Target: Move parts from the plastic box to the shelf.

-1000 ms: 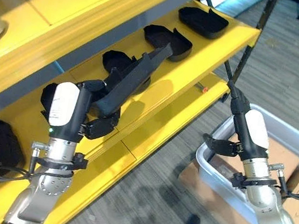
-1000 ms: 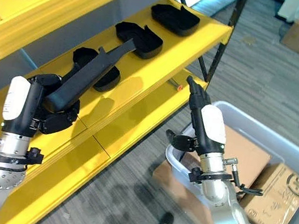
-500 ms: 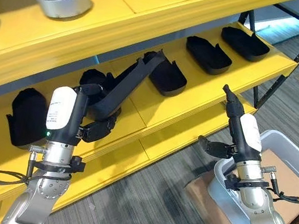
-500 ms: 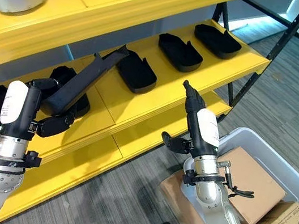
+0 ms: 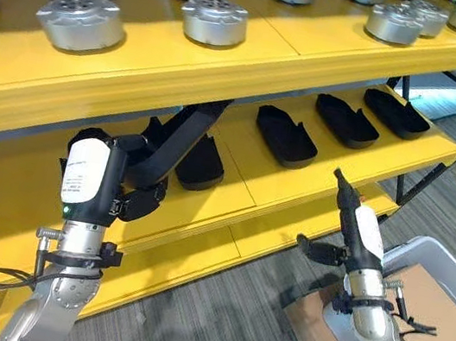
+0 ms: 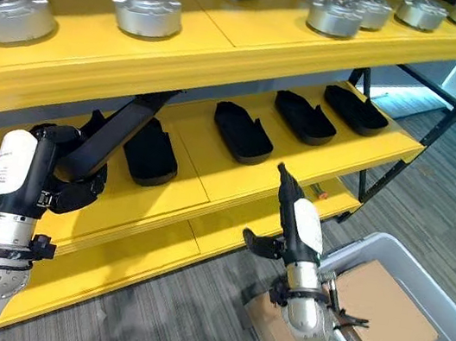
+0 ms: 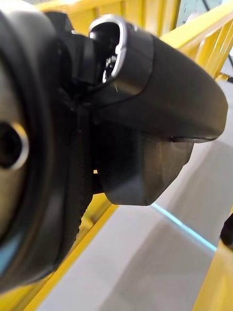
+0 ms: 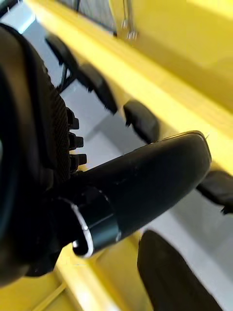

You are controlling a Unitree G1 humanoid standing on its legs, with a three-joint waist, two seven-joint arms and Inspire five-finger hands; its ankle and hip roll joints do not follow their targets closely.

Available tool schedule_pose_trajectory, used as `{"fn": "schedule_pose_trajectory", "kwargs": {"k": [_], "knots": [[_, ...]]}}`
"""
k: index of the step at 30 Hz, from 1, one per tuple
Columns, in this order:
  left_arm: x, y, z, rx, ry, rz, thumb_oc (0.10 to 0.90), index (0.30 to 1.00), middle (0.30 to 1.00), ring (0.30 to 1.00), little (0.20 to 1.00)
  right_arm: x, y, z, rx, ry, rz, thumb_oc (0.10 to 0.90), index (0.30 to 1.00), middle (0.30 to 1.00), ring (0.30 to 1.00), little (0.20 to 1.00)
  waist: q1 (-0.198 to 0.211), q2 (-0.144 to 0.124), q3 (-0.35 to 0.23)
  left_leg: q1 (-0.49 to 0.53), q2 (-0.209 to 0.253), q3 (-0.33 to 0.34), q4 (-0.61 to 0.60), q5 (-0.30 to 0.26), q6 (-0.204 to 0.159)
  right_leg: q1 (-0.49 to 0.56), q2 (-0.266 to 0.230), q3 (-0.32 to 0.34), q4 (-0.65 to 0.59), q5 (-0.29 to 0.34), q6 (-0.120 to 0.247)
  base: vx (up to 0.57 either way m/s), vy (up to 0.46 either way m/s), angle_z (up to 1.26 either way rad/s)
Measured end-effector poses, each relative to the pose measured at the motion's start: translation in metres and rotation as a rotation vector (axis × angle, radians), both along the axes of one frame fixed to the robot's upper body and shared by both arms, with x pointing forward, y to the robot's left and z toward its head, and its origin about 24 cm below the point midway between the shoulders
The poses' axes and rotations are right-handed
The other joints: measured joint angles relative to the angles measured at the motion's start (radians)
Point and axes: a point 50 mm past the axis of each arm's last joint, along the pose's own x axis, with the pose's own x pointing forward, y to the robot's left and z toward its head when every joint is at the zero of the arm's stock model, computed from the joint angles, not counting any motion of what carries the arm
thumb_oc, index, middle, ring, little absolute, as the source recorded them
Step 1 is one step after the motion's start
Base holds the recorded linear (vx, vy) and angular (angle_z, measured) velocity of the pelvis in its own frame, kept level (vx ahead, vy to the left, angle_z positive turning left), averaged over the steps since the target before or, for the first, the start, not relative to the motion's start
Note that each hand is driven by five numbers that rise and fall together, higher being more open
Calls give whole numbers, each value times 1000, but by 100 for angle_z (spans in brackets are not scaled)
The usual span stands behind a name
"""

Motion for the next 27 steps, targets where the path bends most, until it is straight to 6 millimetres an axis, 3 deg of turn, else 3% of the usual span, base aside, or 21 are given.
{"fn": "schedule_pose_trajectory", "kwargs": {"k": [1,2,3,4,5,6,7,10,16,27], "knots": [[0,1,-1,-3,4,7,400,300,300,300,300,-2,-1,-2,0,12,-1,900,1000,1000,1000,1000,-7,9,6,6,12,-4,-4,-1,2,-24,23,79,38,-71,35,66,93,24],[1,5,-3,-5,13,21,400,300,300,300,300,-5,-1,-6,3,29,2,900,1000,1000,1000,1000,-12,19,10,10,46,-11,-14,0,0,-30,107,171,50,-164,80,99,75,10],[2,6,-3,-3,15,25,400,300,300,300,300,-8,-2,-8,4,37,1,900,1000,1000,1000,1000,-17,15,8,6,51,-24,-17,4,-6,-25,158,203,35,-194,90,83,49,56],[7,8,-3,2,17,27,400,300,300,300,300,-14,-6,-11,8,51,-13,900,1000,1000,1000,1000,-49,-12,9,-18,51,-86,-8,3,-8,17,293,298,8,-337,94,122,34,136],[11,3,-7,-17,28,17,400,300,300,300,300,-19,-15,-13,0,63,-41,900,1000,1000,1000,1000,-100,-9,12,-33,51,-145,-12,6,-8,52,361,393,-29,-335,13,105,-16,142],[8,2,-13,-20,58,11,400,300,300,300,300,-21,-26,-11,-2,62,-82,900,1000,1000,1000,1000,-93,-5,9,-23,50,-154,-56,34,-19,54,388,424,-38,-336,24,104,-55,91],[6,2,-16,-21,76,17,400,300,300,300,300,-20,-30,-9,7,57,-97,900,1000,1000,1000,1000,-84,5,10,-27,58,-156,-57,37,-23,54,396,430,-47,-322,9,63,-101,15],[6,1,-19,-18,100,9,400,300,300,300,300,-18,-34,-5,2,44,-97,900,1000,1000,1000,1000,-87,21,9,-27,65,-157,-71,48,-38,56,397,416,-56,-321,8,39,-104,7],[6,-1,-19,-20,101,-2,400,300,300,300,300,-13,-31,-1,19,26,-84,900,1000,1000,1000,1000,-74,27,9,9,46,-157,-97,70,-61,151,372,391,-170,-296,11,30,-110,12],[-1,-1,-24,-25,125,1,400,300,300,300,300,-11,-25,-1,47,27,-61,900,1000,1000,1000,1000,-61,59,11,25,36,-157,-134,90,-58,203,362,366,-262,-261,14,17,-89,7]]}}
